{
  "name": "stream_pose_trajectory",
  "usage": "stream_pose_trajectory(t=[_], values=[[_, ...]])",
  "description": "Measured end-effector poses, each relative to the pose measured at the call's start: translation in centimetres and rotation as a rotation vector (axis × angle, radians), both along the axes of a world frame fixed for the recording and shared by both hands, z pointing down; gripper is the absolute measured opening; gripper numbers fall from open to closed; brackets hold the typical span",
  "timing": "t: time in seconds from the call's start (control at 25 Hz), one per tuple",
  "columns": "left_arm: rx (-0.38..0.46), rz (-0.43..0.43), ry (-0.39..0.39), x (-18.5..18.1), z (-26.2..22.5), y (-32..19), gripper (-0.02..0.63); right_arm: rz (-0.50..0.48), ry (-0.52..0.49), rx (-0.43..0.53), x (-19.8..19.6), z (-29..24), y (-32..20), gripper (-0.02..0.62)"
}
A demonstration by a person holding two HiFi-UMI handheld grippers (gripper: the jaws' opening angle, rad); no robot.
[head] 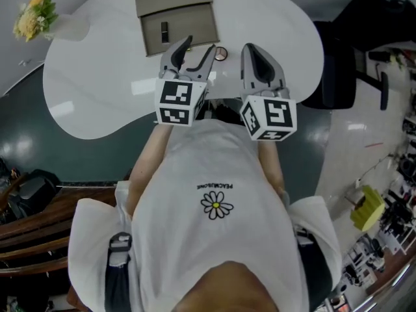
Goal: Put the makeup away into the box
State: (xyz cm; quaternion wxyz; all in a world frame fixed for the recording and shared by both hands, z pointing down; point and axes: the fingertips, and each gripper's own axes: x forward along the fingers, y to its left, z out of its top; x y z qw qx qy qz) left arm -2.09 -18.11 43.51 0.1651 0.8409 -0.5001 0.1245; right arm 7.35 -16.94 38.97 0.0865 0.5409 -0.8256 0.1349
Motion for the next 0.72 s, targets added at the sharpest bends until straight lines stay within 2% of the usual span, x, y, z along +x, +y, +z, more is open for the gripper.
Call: stream_pose_trajectory(t=[0.32,0.52,0.72], values=[[-0.205,0.182,-0.150,5.7,9.7,1.7,0.237,0.109,0.014,-0.049,4.7,1.3,1.3,0.031],[-0.302,0.214,-0.248,6.5,15.1,1.6,0.270,0.169,0.025,-0.085,7.5,2.4,2.0,0.031],[-0.335,0.222,-0.309,7.1,17.0,1.3,0.272,0.219,0.029,-0.127,10.2,3.5,3.2,0.031]])
